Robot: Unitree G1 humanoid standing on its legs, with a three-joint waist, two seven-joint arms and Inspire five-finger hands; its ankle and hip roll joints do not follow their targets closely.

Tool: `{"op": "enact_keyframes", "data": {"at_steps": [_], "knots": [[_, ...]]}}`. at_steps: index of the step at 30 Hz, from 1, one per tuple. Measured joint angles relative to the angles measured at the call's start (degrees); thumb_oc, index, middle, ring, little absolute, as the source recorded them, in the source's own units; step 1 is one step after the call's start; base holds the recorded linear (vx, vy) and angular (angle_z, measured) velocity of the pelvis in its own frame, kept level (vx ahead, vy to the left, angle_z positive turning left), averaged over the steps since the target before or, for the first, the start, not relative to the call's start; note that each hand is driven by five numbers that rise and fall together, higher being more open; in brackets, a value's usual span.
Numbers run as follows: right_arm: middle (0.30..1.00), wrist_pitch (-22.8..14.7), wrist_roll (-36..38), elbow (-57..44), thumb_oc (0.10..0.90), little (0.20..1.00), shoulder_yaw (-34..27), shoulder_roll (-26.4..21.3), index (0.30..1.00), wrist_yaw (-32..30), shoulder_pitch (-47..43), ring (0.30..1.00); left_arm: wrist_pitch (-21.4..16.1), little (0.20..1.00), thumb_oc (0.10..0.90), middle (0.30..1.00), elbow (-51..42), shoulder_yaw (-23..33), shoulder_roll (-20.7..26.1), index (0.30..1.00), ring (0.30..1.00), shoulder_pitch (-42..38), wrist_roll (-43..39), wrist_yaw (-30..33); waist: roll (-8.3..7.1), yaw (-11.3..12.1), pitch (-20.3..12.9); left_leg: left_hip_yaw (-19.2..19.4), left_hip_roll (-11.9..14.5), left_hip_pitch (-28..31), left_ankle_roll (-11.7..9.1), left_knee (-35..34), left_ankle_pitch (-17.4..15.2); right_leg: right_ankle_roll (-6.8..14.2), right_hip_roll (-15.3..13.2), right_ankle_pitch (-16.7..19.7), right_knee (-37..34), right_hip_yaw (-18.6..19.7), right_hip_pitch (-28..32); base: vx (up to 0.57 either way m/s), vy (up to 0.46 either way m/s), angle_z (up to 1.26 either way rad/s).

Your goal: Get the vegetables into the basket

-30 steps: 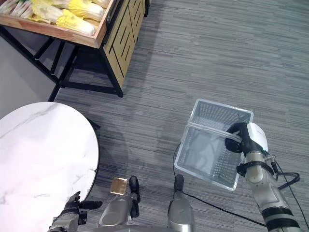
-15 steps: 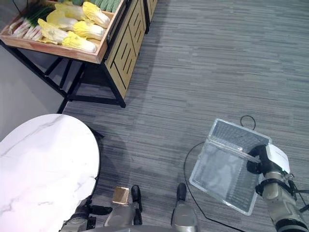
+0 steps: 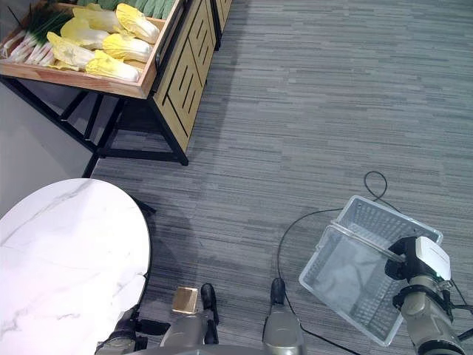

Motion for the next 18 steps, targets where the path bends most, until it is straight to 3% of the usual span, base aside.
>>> {"op": "enact_keyframes", "data": {"at_steps": [3, 4, 5, 6, 7, 9, 12, 15, 16, 17, 18], "knots": [[0.300, -0.16, 0.05, 0.03, 0.400, 0.300, -0.09, 0.50, 0.300, -0.55, -0.15, 0.300, -0.01, 1.000, 0.900, 1.000, 0.18, 0.21, -0.09, 1.000, 1.000, -0.03, -0.01, 0.84, 0.25, 0.42, 0.40, -2.75, 0.46, -1.77, -1.09, 3.42, 0.24, -0.70, 1.12, -0.59, 0.68, -0.97, -0.26, 0.05, -0.215, 0.23], [0.300, -0.79, 0.34, -0.31, 0.400, 0.300, -0.62, 1.36, 0.300, -1.37, 0.35, 0.300, -0.48, 1.000, 0.900, 1.000, 0.26, 0.25, 0.85, 1.000, 1.000, -2.03, -0.03, 1.24, -1.45, 0.12, 2.37, -7.38, -0.50, -7.12, -4.36, 12.18, 1.26, -2.82, -0.84, -3.46, 5.52, -0.66, -2.42, 0.12, -0.064, 0.40], [0.300, -0.81, 0.32, -0.37, 0.400, 0.300, -0.67, 1.49, 0.300, -1.43, 0.30, 0.300, -0.29, 1.000, 0.900, 1.000, 0.39, 0.20, 0.88, 1.000, 1.000, -2.81, -0.05, 1.49, -2.60, 1.63, 3.08, -10.54, -1.76, -8.52, -6.52, 14.98, 2.87, -3.01, -1.52, -3.70, 5.80, 0.61, -3.00, 0.20, -0.093, 0.15], [0.300, -0.85, 0.32, -0.46, 0.400, 0.300, -0.75, 1.47, 0.300, -1.50, -0.16, 0.300, -0.09, 1.000, 0.900, 1.000, 0.74, -0.15, 0.45, 1.000, 1.000, -3.19, -0.05, 1.49, -3.28, 2.57, 3.53, -14.45, -2.71, -9.23, -6.96, 17.67, 2.67, -3.02, -1.61, -3.70, 5.54, 1.64, -2.92, 0.15, -0.037, -0.36], [0.300, -0.83, 0.35, -0.46, 0.400, 0.300, -0.66, 1.65, 0.300, -1.95, -1.54, 0.300, 0.17, 1.000, 0.900, 1.000, 1.48, -0.18, 0.06, 1.000, 1.000, -2.91, -0.08, 1.44, -3.23, 2.79, 3.74, -16.02, -3.45, -10.11, -6.90, 18.62, 1.13, -3.37, -1.84, -3.60, 5.35, 2.78, -2.66, 0.19, 0.008, -0.20], [0.300, -0.79, 0.42, -0.59, 0.400, 0.300, -0.71, 1.45, 0.300, -3.09, -1.91, 0.300, 0.25, 1.000, 0.900, 1.000, 2.74, -0.18, -0.56, 1.000, 1.000, -3.54, -0.12, 1.50, -3.16, 2.72, 4.21, -15.84, -5.31, -11.13, -5.36, 13.95, -1.61, -4.32, -2.56, -3.45, 3.93, 3.37, -2.95, 0.25, 0.083, 0.01], [0.300, -0.49, 0.63, -0.35, 0.400, 0.300, -0.39, 2.40, 0.300, -3.45, -2.35, 0.300, 0.12, 1.000, 0.900, 1.000, 2.66, -0.40, -0.58, 1.000, 1.000, -3.72, -0.09, 1.82, -2.58, 3.27, 4.58, -14.48, -3.46, -12.31, -4.64, 6.06, -1.62, -4.47, -2.17, -3.35, 1.90, 3.53, -2.62, 0.27, 0.135, -0.07], [0.300, 0.29, 0.76, -0.28, 0.400, 0.300, -0.20, 3.33, 0.300, -3.73, -2.28, 0.300, 0.22, 1.000, 0.900, 1.000, 3.60, -0.87, -0.79, 1.000, 1.000, -2.60, -0.07, 1.86, -1.68, 3.74, 4.77, -15.92, -1.61, -10.10, -4.84, 0.54, -1.34, -4.05, -1.53, -3.18, 0.28, 6.89, -0.58, 0.37, 0.237, -0.42], [0.300, 0.09, 0.75, -1.48, 0.400, 0.300, -0.31, 2.25, 0.300, -3.82, -1.63, 0.300, 0.34, 1.000, 0.900, 1.000, 2.61, -0.73, -1.41, 1.000, 1.000, -1.05, -0.05, 1.89, -0.11, 4.36, 4.43, -15.20, -0.64, -7.32, -0.96, 0.33, -1.71, -1.37, -0.87, -1.56, -1.02, 8.34, 0.63, 0.41, 0.353, -0.99], [0.300, 0.22, 0.78, -2.40, 0.400, 0.300, -0.44, 3.20, 0.300, -4.02, -1.52, 0.300, 0.74, 1.000, 0.900, 1.000, 3.02, -0.61, -0.87, 1.000, 1.000, -1.24, -0.01, 1.94, -1.07, 4.67, 4.89, -13.90, -2.53, -6.74, 1.26, 1.25, -0.17, -1.52, -2.50, -1.78, -2.69, 9.85, 2.01, 0.39, 0.362, -0.93], [0.300, 0.12, 0.75, -4.39, 0.400, 0.300, -0.44, 3.92, 0.300, -4.00, -0.10, 0.300, 0.66, 1.000, 0.900, 1.000, 3.00, -0.61, -0.46, 1.000, 1.000, -1.36, 0.01, 1.98, -2.98, 4.90, 5.20, -11.98, -4.67, -6.54, 3.23, 2.95, -2.07, -2.11, -4.98, -2.10, -2.67, 11.07, 2.47, 0.24, 0.254, -0.44]]}}
